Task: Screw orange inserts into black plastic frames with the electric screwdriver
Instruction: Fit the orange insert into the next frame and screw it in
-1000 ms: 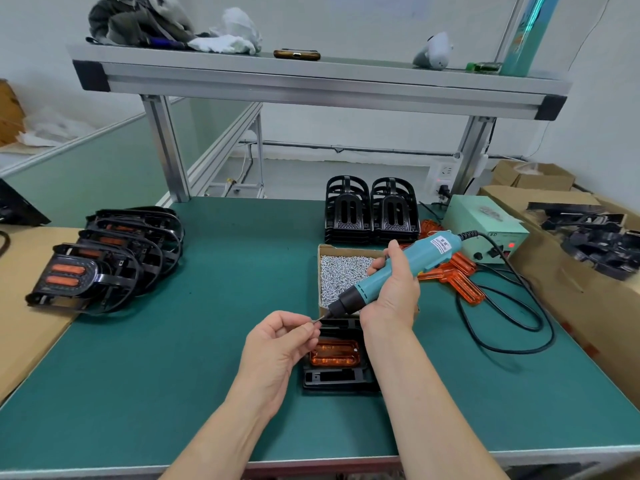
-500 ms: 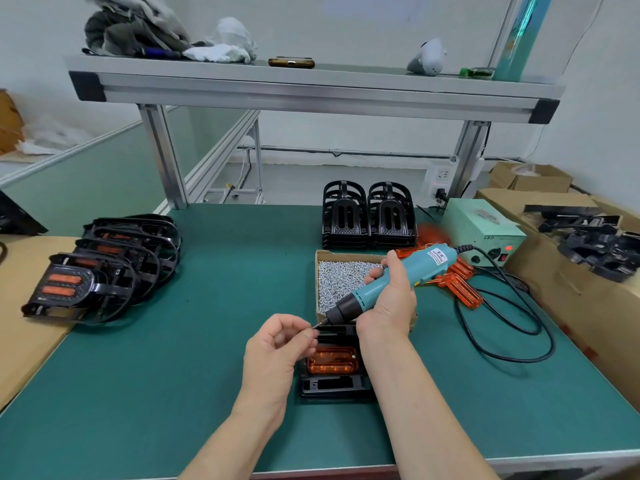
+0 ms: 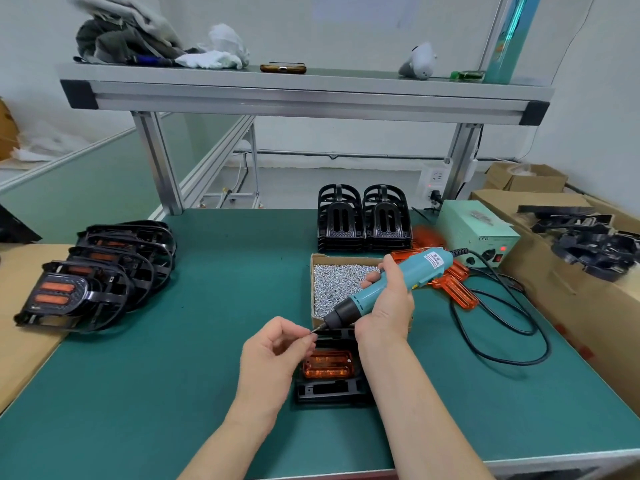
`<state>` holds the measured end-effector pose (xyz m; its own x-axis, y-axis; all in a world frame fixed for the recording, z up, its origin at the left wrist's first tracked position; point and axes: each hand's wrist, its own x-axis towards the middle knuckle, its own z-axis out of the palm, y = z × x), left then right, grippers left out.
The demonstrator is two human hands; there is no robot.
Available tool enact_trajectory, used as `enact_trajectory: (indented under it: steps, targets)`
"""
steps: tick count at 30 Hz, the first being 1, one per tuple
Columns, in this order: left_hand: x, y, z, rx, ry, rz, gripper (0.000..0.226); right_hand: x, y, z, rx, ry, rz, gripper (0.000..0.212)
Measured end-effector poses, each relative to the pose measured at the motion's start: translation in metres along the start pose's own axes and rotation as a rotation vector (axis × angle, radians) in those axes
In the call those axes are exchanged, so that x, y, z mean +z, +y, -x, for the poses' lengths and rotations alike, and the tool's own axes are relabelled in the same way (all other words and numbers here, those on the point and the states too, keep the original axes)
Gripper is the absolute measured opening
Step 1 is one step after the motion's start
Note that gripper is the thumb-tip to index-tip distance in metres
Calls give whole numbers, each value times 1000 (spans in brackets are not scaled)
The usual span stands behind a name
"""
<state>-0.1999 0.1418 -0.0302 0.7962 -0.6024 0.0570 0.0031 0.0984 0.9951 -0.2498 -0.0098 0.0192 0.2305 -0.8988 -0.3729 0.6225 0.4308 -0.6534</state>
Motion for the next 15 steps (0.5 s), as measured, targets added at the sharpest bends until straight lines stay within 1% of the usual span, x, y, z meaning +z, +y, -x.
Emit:
enact_trajectory:
  steps: [3, 5, 6, 7, 10, 11, 14, 15]
  targets:
    - [-1, -3, 5, 317, 24, -306, 23, -1, -1, -3, 36, 14, -13, 22]
    - [-4, -3, 5, 509, 47, -453, 12, -2, 0, -5, 62, 24, -26, 21]
    - [-4, -2, 4, 557, 57, -496, 11, -2, 0, -5, 71, 31, -32, 20]
    - [-4, -1, 4, 572, 61, -514, 14, -3, 0, -6, 76, 38, -37, 20]
    - [-2, 0, 4, 483, 44, -476, 40, -4, 2, -7, 65, 53, -32, 20]
    - [-2, 0, 3, 425, 31, -445, 40, -5, 3, -7, 59, 53, -29, 21]
    - [-1, 0, 2, 205, 3, -278, 33, -6, 4, -6, 56, 61, -35, 29]
    - [-1, 0, 2, 164, 6, -230, 33, -5, 4, -6, 59, 62, -45, 31]
